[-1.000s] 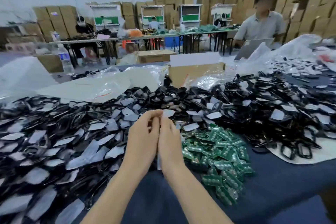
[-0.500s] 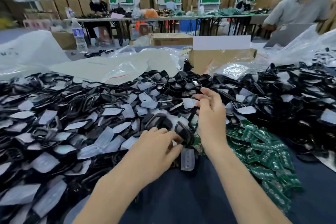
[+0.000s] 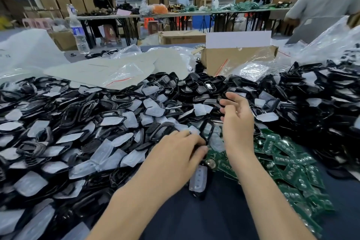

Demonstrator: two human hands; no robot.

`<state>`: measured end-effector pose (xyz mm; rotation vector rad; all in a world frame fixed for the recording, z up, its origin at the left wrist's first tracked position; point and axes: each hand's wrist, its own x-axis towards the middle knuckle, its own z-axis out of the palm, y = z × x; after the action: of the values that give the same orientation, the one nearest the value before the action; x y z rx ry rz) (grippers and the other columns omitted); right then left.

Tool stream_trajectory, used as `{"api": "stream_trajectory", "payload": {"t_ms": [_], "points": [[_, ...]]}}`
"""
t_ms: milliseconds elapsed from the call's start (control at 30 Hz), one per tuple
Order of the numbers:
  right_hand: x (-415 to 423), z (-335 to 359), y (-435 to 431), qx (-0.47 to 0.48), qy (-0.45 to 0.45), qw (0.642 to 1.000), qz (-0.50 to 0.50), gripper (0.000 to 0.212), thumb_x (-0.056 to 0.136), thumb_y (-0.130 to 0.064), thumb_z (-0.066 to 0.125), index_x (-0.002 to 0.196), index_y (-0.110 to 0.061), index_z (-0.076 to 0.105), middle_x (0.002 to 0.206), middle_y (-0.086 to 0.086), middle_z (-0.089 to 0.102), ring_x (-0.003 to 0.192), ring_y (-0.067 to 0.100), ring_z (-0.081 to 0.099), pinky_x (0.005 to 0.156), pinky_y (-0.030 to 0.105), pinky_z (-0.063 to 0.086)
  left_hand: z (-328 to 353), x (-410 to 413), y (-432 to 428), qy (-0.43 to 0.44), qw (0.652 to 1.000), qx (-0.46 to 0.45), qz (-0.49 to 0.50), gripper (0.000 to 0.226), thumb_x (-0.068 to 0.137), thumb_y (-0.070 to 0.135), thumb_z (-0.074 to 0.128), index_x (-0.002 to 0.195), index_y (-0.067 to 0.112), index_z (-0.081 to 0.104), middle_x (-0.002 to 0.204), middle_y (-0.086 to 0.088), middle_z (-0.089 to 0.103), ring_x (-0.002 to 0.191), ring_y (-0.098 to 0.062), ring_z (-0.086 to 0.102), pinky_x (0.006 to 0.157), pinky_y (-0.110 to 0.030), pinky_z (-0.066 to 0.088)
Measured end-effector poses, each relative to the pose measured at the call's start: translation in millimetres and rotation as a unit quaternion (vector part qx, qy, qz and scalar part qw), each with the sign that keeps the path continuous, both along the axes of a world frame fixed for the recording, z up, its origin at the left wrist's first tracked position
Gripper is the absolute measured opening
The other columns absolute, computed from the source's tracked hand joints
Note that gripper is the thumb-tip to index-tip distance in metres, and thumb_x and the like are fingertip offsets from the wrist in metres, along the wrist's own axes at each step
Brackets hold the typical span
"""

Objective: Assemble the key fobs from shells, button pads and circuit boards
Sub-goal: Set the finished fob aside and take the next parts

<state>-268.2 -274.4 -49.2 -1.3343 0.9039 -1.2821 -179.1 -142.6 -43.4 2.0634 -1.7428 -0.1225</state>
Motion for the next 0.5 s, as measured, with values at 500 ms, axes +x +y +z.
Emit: {"api": "stream_trajectory", "payload": {"t_ms": [500], "points": [[-11.7,2.5,-16.6,0.122,-0.157,0.976,-0.093,0.032,0.101,-0.001,0.038,0.102,-0.023,0.060,0.093,-0.002,0.066,0.071,0.005,0.063,0.061,0.015,0.051,-6.8,-19.2,-68.9,-0.106,0.993,0.052,0.001,0.054,0.100,0.057,0.042,0.143,0.026,0.047,0.125,-0.005,0.051,0.118,-0.025,0.045,0.097,-0.037,0.035]]}}
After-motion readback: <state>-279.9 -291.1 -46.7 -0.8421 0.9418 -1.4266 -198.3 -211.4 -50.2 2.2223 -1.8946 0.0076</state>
